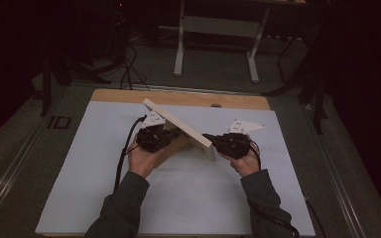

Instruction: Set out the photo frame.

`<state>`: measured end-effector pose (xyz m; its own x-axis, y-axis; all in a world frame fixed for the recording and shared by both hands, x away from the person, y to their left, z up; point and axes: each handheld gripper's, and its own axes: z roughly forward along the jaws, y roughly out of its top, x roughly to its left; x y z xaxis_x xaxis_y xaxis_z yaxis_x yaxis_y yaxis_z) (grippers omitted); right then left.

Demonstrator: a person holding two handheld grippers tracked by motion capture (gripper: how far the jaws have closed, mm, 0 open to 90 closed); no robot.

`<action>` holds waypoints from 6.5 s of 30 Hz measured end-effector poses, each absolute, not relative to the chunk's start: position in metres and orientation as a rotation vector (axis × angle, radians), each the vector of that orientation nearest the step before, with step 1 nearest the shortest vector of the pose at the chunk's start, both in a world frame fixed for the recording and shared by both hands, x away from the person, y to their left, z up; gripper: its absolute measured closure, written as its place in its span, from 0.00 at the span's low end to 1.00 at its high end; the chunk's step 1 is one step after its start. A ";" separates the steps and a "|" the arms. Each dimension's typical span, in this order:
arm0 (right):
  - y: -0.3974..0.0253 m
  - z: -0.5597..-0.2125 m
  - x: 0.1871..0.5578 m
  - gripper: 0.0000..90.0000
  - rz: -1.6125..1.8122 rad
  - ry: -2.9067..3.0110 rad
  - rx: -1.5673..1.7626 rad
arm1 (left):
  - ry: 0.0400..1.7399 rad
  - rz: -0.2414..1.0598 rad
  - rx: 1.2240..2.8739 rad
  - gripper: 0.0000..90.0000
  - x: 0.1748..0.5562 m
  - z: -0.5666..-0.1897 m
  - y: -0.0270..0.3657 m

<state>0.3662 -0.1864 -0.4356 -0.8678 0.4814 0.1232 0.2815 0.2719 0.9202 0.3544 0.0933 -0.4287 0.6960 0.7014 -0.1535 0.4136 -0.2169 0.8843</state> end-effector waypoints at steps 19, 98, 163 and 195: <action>-0.173 -0.430 0.359 1.00 1.649 2.393 0.633 | 0.874 0.343 1.872 1.00 0.361 -0.426 0.092; -0.143 -0.423 0.347 1.00 1.668 2.467 0.462 | 0.748 0.209 1.907 1.00 0.374 -0.428 0.082; -0.174 -0.435 0.358 0.71 1.569 2.384 0.666 | 0.834 0.227 1.750 0.43 0.304 -0.399 0.110; -0.183 -0.440 0.366 0.71 1.538 2.360 0.733 | 0.907 0.326 1.827 0.68 0.282 -0.421 0.087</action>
<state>0.3656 -0.1829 -0.4399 -0.8485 0.5235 0.0772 0.2820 0.3239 0.9031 0.2823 0.0868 -0.4210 0.6792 0.7113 -0.1808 0.4338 -0.1903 0.8807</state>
